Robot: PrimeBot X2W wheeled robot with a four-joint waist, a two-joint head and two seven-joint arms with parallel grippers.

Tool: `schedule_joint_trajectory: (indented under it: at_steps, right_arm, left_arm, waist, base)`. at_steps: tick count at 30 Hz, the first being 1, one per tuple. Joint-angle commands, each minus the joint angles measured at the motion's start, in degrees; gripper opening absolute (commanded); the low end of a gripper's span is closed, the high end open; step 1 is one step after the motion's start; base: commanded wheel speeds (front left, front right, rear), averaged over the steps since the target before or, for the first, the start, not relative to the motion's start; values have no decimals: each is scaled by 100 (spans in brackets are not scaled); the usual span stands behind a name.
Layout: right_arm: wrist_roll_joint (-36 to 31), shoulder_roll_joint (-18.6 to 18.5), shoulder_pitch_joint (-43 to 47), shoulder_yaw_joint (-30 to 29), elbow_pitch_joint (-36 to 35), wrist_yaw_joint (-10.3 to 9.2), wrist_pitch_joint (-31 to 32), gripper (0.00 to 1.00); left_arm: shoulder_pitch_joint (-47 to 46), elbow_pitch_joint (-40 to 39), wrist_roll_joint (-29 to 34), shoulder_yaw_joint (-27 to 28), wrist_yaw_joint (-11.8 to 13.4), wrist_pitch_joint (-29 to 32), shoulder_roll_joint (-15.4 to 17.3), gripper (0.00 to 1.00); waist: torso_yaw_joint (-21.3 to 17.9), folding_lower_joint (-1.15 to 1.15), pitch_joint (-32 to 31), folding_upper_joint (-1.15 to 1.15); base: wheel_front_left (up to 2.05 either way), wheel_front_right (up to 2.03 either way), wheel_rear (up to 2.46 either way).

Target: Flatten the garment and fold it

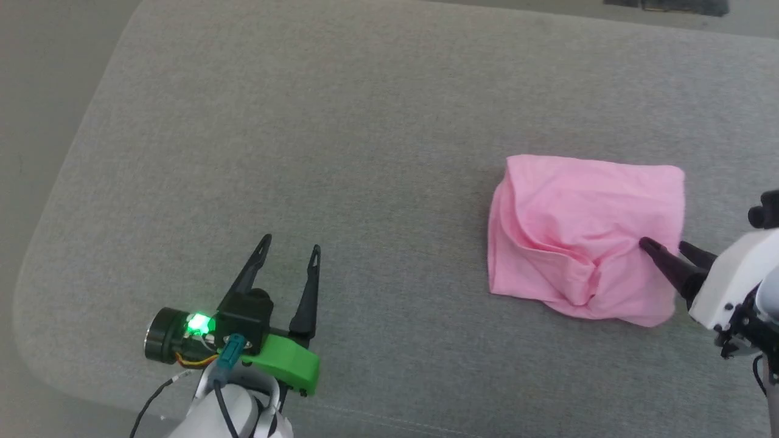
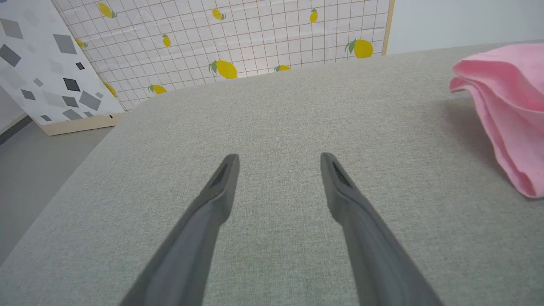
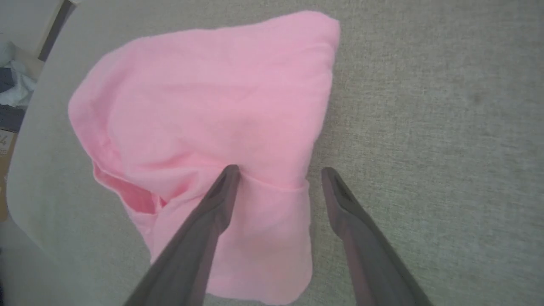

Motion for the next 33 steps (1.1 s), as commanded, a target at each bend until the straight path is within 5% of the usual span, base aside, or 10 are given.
schedule_joint_trajectory:
  at_steps: [1, 10, 11, 12, 13, 17, 23, 33]
  right_arm:
    - [-55, 85, -179, -91, 126, 22, 153, 100]
    - [-701, 366, -551, -245, 832, 22, 635, 100]
    - [-761, 374, -547, -236, 901, 22, 653, 94]
    - [-823, 381, -537, -209, 962, 22, 663, 38]
    - [-858, 378, -531, -167, 989, 22, 646, 0]
    - [-947, 218, -539, 102, 921, 22, 410, 0]
    - [-1025, -580, -636, 1076, 355, 22, -154, 0]
    - [-959, -2647, -1244, 2845, -585, 22, -588, 0]
  left_arm:
    - [-111, 33, 44, -1, -25, -27, -36, 100]
    - [-236, 135, 146, -12, -107, -27, -193, 100]
    - [-248, 146, 155, -9, -117, -27, -206, 100]
    - [-261, 160, 166, -5, -127, -27, -222, 100]
    - [-271, 177, 175, 2, -135, -27, -239, 100]
    - [-260, 246, 184, 49, -144, -27, -275, 100]
    - [-160, 294, 170, 122, -201, -27, -288, 100]
    - [8, 146, 143, 252, -305, -27, -294, 100]
  waist:
    - [240, 0, 219, 0]
    - [463, 0, 443, 0]
    - [471, 0, 453, 0]
    - [480, 0, 460, 0]
    - [486, 0, 461, 0]
    - [424, 0, 362, 0]
    - [95, 0, 110, 0]
    - [-923, 0, 171, 0]
  base:
    - [0, 0, 0]
    - [0, 0, 0]
    - [0, 0, 0]
    - [0, 0, 0]
    - [0, 0, 0]
    - [0, 0, 0]
    - [0, 0, 0]
    - [0, 0, 0]
